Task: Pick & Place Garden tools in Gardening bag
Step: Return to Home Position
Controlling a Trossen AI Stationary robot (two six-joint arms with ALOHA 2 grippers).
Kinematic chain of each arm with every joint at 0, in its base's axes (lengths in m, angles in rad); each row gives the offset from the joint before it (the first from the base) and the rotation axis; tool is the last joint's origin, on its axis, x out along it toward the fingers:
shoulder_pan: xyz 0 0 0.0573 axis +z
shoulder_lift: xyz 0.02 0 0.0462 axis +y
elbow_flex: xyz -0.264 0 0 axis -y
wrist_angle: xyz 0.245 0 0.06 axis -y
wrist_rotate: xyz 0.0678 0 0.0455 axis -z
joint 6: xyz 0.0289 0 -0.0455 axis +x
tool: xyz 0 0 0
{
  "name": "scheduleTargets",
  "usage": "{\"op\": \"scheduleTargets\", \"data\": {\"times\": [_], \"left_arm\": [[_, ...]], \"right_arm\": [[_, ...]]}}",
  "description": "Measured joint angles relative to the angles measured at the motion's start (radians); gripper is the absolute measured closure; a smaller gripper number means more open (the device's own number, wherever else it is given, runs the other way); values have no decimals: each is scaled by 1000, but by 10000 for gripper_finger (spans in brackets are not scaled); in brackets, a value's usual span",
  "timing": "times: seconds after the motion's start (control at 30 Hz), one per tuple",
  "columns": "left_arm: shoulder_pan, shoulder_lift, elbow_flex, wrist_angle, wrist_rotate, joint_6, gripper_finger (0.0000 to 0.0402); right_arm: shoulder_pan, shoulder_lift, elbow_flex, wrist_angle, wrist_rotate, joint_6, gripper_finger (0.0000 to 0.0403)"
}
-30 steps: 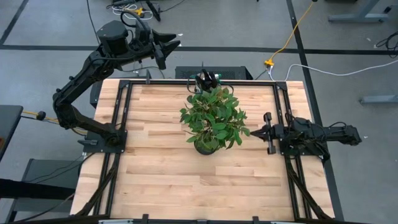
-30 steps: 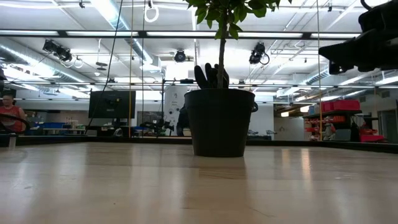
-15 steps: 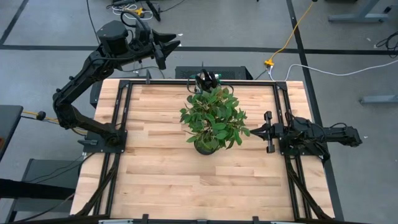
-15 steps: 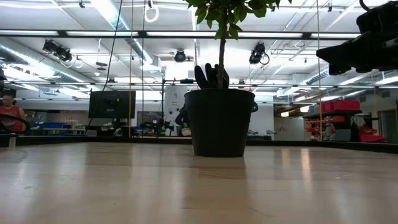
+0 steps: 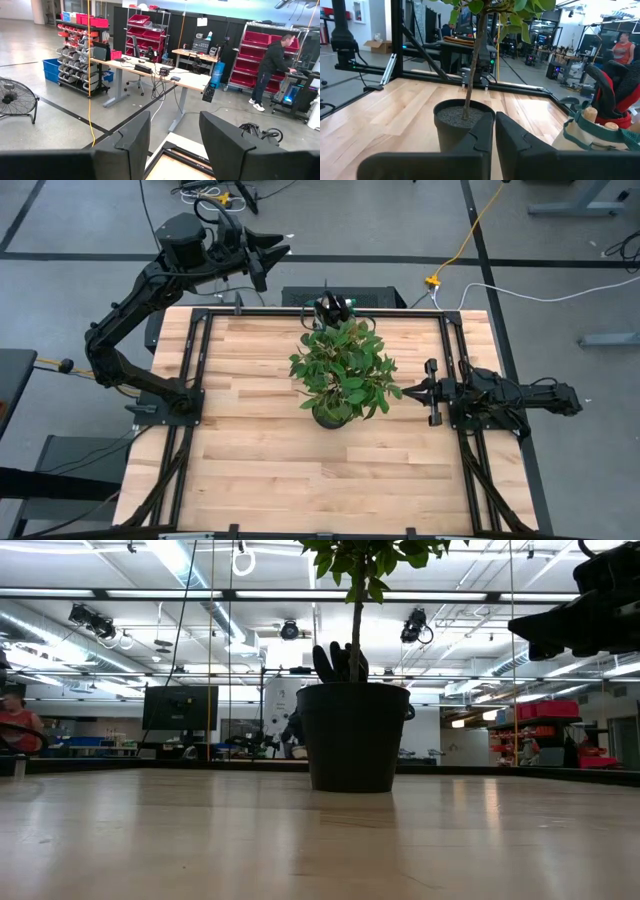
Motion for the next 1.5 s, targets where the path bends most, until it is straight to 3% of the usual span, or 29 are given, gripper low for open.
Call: {"op": "scheduleTargets", "data": {"times": [1.07,1.27,1.5], "left_arm": [[-19,-28,0,-11,10,-19,225],[-114,-76,0,-61,7,11,225],[-342,-134,0,-150,-34,139,225]], "right_arm": [[0,0,0,0,0,0,378],[0,0,0,0,0,0,378],[0,0,0,0,0,0,378]]}}
